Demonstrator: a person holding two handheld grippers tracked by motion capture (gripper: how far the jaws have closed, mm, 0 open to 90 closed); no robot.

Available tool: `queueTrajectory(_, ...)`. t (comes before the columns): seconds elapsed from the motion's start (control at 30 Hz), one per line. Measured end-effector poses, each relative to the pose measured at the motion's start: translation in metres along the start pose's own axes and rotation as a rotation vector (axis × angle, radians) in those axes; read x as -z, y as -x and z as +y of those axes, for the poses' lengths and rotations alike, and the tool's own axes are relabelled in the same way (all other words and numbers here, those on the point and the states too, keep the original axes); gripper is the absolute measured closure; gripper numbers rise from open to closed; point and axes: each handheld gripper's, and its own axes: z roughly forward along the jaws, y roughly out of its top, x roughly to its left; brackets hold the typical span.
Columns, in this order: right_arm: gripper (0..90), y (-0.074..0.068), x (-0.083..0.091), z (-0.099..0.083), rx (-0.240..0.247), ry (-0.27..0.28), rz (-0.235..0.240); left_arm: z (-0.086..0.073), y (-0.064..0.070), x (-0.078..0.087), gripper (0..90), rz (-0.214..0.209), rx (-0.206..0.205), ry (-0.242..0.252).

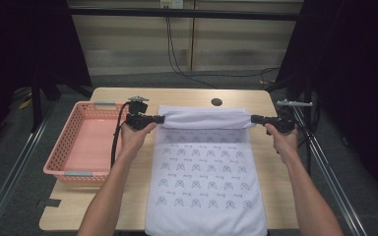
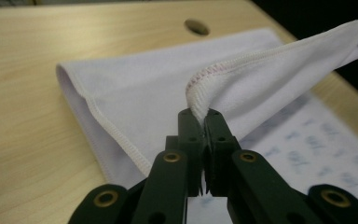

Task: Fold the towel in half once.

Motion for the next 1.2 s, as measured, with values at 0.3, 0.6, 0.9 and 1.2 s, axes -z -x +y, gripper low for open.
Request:
queueTrajectory(0.3, 85.6, -0.033, 0.05, 0.014, 0.057, 0.084, 0.086, 0.0, 0.028, 0.052, 87.4, -0.071, -0.085, 0.064)
queueTrajectory(0.6, 85.6, -0.071, 0.095, 0.016, 0.129, 0.118, 0.137, -0.006, 0.055, 0.096, 87.4, -0.103, -0.145, 0.124)
queueTrajectory(0.9, 85.6, -0.098, 0.127, 0.012, 0.172, 0.146, 0.154, -0.017, 0.078, 0.127, 87.3, -0.121, -0.186, 0.159)
queueTrajectory(1.2, 85.5, -0.103, 0.137, -0.048, 0.156, 0.078, 0.178, -0.079, 0.081, 0.113, 87.3, -0.15, -0.15, 0.083)
